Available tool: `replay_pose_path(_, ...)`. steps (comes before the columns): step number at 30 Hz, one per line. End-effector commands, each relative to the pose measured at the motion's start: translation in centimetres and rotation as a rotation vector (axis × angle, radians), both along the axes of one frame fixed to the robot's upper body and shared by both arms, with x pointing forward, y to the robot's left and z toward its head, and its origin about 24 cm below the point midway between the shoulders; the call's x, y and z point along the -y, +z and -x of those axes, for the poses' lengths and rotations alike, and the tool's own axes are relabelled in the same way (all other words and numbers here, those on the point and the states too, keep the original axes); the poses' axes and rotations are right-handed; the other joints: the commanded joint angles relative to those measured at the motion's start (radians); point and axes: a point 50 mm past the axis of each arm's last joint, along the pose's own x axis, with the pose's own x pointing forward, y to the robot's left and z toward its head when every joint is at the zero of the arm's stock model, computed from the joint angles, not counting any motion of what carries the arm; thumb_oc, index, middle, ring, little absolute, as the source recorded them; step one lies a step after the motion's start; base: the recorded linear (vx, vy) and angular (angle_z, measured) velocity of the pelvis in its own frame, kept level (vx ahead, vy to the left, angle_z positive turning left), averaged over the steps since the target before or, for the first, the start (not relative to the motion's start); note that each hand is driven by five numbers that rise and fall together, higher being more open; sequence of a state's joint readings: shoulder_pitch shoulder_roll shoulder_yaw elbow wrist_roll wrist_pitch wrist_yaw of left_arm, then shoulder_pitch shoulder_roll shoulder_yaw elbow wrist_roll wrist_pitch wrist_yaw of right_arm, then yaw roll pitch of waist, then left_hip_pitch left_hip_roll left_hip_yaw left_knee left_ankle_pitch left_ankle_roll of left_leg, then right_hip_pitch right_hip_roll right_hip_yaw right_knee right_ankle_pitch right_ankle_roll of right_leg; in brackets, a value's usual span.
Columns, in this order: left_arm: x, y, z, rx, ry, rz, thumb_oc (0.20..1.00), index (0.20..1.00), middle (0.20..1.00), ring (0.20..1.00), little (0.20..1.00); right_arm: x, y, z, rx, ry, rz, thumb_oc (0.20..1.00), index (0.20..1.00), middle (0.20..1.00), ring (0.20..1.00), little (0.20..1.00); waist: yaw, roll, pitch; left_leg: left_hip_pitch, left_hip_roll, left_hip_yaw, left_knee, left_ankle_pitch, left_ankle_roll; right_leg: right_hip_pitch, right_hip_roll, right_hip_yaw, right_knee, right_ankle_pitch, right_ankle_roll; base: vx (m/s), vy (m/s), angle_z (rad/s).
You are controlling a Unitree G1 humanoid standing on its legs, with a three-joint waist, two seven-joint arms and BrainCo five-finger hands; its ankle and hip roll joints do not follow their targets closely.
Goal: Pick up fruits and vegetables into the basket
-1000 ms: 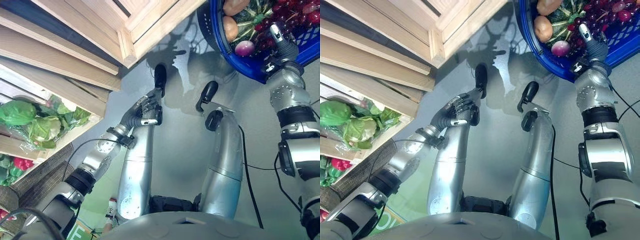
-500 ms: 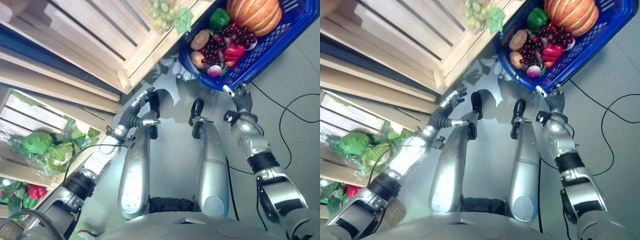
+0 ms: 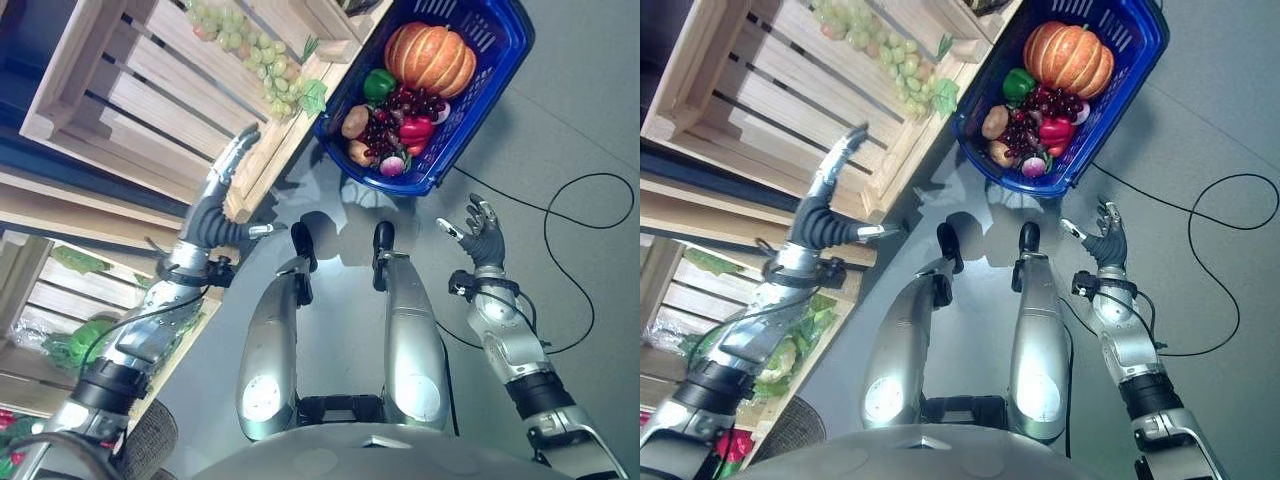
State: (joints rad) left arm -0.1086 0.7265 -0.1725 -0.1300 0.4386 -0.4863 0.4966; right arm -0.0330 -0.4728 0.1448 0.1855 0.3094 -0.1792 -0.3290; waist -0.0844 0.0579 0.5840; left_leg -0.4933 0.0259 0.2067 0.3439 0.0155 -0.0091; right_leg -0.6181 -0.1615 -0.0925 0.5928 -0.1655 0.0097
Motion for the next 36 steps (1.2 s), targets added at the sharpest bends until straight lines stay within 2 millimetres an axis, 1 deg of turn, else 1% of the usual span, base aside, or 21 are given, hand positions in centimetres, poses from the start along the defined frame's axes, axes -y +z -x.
replay_pose_path(1, -1.4, 1.6, -0.1, 0.219, 0.218, -0.121, 1.0, 1.0, 1.0, 1.0, 1.0, 1.6, 1.9, 1.4, 0.089, 0.042, 0.077, 1.0, 1.0, 1.0, 1.0, 1.0, -0.037, 0.063, -0.064, 0.042, -0.05, 0.016, 0.058, -0.119, 0.016, 0.062, 0.045, -0.075, -0.066, 0.018, 0.021, 0.05, 0.049, -0.12)
replay_pose_path(3, -2.8, 2.9, -0.3, 0.344, 0.339, -0.243, 1.0, 1.0, 1.0, 1.0, 1.0, 2.1, 2.2, 1.8, 0.101, 0.054, 0.087, 1.0, 1.0, 1.0, 1.0, 1.0, -0.052, 0.07, -0.064, 0.062, -0.05, 0.023, 0.054, -0.118, 0.011, 0.079, 0.04, -0.07, -0.068, 0.013, 0.022, 0.06, 0.069, -0.12)
replay_pose_path(5, -4.1, 4.7, -0.5, 0.479, 0.461, -0.364, 1.0, 1.0, 1.0, 1.0, 1.0, 2.6, 2.8, 2.1, 0.107, 0.071, 0.076, 1.0, 1.0, 1.0, 1.0, 1.0, -0.076, 0.08, -0.064, 0.074, -0.048, 0.036, 0.059, -0.12, 0.005, 0.085, 0.037, -0.057, -0.064, 0.006, 0.021, 0.07, 0.105, -0.05)
replay_pose_path(6, -4.8, 5.4, -0.8, 0.521, 0.519, -0.439, 1.0, 1.0, 1.0, 1.0, 1.0, 2.8, 3.0, 2.3, 0.113, 0.096, 0.087, 1.0, 1.0, 1.0, 1.0, 1.0, -0.09, 0.086, -0.064, 0.076, -0.046, 0.043, 0.064, -0.12, 0.002, 0.084, 0.037, -0.048, -0.059, 0.003, 0.02, 0.07, 0.106, -0.07)
replay_pose_path(9, -5.7, 6.8, -1.6, 0.597, 0.619, -0.582, 1.0, 1.0, 1.0, 1.0, 1.0, 2.8, 3.7, 2.3, 0.124, 0.15, 0.116, 1.0, 1.0, 1.0, 1.0, 1.0, -0.118, 0.093, -0.064, 0.077, -0.043, 0.058, 0.067, -0.118, -0.002, 0.07, 0.041, -0.027, -0.049, 0.002, 0.02, 0.05, 0.077, -0.13)
replay_pose_path(11, -6.0, 7.6, -2.1, 0.617, 0.659, -0.631, 1.0, 1.0, 1.0, 1.0, 1.0, 2.6, 4.2, 2.2, 0.134, 0.187, 0.144, 1.0, 1.0, 1.0, 1.0, 1.0, -0.133, 0.098, -0.064, 0.073, -0.039, 0.069, 0.07, -0.117, -0.005, 0.06, 0.043, -0.015, -0.046, 0.001, 0.019, 0.04, 0.065, -0.17)
replay_pose_path(13, -6.4, 8.2, -2.9, 0.601, 0.703, -0.712, 1.0, 1.0, 1.0, 1.0, 1.0, 2.3, 4.8, 2.0, 0.143, 0.231, 0.172, 1.0, 1.0, 1.0, 1.0, 1.0, -0.151, 0.103, -0.064, 0.069, -0.036, 0.078, 0.072, -0.115, -0.006, 0.047, 0.048, 0.0, -0.04, 0.001, 0.019, 0.05, 0.072, -0.27)
replay_pose_path(15, -6.7, 8.6, -3.5, 0.601, 0.743, -0.757, 1.0, 1.0, 1.0, 1.0, 1.0, 2.1, 5.0, 1.9, 0.133, 0.282, 0.133, 1.0, 1.0, 1.0, 1.0, 1.0, -0.168, 0.103, -0.064, 0.065, -0.032, 0.089, 0.074, -0.113, -0.007, 0.036, 0.053, 0.013, -0.036, 0.002, 0.018, 0.05, 0.053, -0.24)
replay_pose_path(16, -6.7, 8.7, -3.7, 0.601, 0.745, -0.759, 1.0, 1.0, 1.0, 1.0, 1.0, 2.1, 5.0, 1.9, 0.131, 0.285, 0.121, 1.0, 1.0, 1.0, 1.0, 1.0, -0.167, 0.103, -0.064, 0.064, -0.031, 0.091, 0.075, -0.113, -0.007, 0.033, 0.053, 0.016, -0.035, 0.002, 0.018, 0.05, 0.021, -0.22)
replay_pose_path(18, -7.4, 9.0, -4.4, 0.555, 0.793, -0.792, 1.0, 1.0, 1.0, 1.0, 1.0, 1.8, 5.1, 1.9, 0.126, 0.342, 0.066, 1.0, 1.0, 1.0, 1.0, 1.0, -0.189, 0.103, -0.064, 0.054, -0.024, 0.104, 0.082, -0.111, -0.006, 0.014, 0.063, 0.032, -0.024, 0.001, 0.015, 0.05, 0.03, -0.26)
replay_pose_path(20, -7.8, 8.9, -5.0, 0.537, 0.815, -0.815, 1.0, 1.0, 1.0, 1.0, 1.0, 1.5, 5.3, 1.8, 0.131, 0.371, 0.043, 1.0, 1.0, 1.0, 1.0, 1.0, -0.199, 0.102, -0.064, 0.044, -0.021, 0.109, 0.088, -0.11, -0.006, -0.002, 0.067, 0.042, -0.013, -0.001, 0.012, 0.03, 0.032, -0.18)
replay_pose_path(23, -8.3, 8.5, -6.1, 0.447, 0.827, -0.838, 1.0, 1.0, 1.0, 1.0, 1.0, 1.0, 5.5, 1.8, 0.133, 0.42, 0.03, 1.0, 1.0, 1.0, 1.0, 1.0, -0.215, 0.104, -0.064, 0.027, -0.016, 0.119, 0.102, -0.112, -0.007, -0.027, 0.072, 0.058, 0.008, -0.007, 0.01, 0.06, 0.04, -0.15)
replay_pose_path(24, -8.4, 7.7, -6.7, 0.377, 0.818, -0.875, 1.0, 1.0, 1.0, 1.0, 1.0, 0.6, 5.6, 1.8, 0.132, 0.446, 0.023, 1.0, 1.0, 1.0, 1.0, 1.0, -0.225, 0.106, -0.064, 0.028, -0.015, 0.112, 0.118, -0.138, -0.016, -0.031, 0.075, 0.07, 0.028, -0.037, 0.015, 0.1, 0.034, -0.08)
replay_pose_path(27, -8.6, 6.3, -7.7, 0.23, 0.802, -0.913, 1.0, 1.0, 1.0, 1.0, 1.0, 0.2, 6.0, 1.7, 0.144, 0.471, 0.017, 1.0, 1.0, 1.0, 1.0, 1.0, -0.236, 0.109, -0.064, 0.002, -0.012, 0.12, 0.124, -0.135, -0.017, -0.061, 0.08, 0.08, 0.037, -0.037, 0.014, 0.04, 0.027, -0.16)
replay_pose_path(30, -9.1, 4.8, -8.3, 0.116, 0.816, -0.899, 1.0, 1.0, 1.0, 1.0, 1.0, 0.0, 6.2, 1.5, 0.153, 0.473, 0.014, 1.0, 1.0, 1.0, 1.0, 1.0, -0.24, 0.111, -0.064, -0.019, -0.007, 0.126, 0.128, -0.131, -0.019, -0.084, 0.081, 0.087, 0.044, -0.035, 0.013, 0.01, 0.013, -0.06)
replay_pose_path(35, -10.9, 2.2, -9.0, -0.097, 0.893, -0.854, 1.0, 1.0, 1.0, 1.0, 1.0, -0.3, 6.7, 1.2, 0.182, 0.468, 0.007, 1.0, 1.0, 1.0, 1.0, 1.0, -0.243, 0.107, -0.064, -0.073, 0.0, 0.138, 0.139, -0.127, -0.018, -0.14, 0.089, 0.096, 0.054, -0.029, 0.01, -0.01, 0.006, -0.07)
replay_pose_path(36, -11.4, 1.3, -9.0, -0.128, 0.91, -0.853, 1.0, 1.0, 1.0, 1.0, 1.0, -0.4, 6.8, 1.1, 0.192, 0.466, 0.003, 1.0, 1.0, 1.0, 1.0, 1.0, -0.241, 0.104, -0.064, -0.087, 0.0, 0.138, 0.142, -0.127, -0.017, -0.153, 0.091, 0.097, 0.056, -0.028, 0.01, -0.02, -0.014, -0.04)
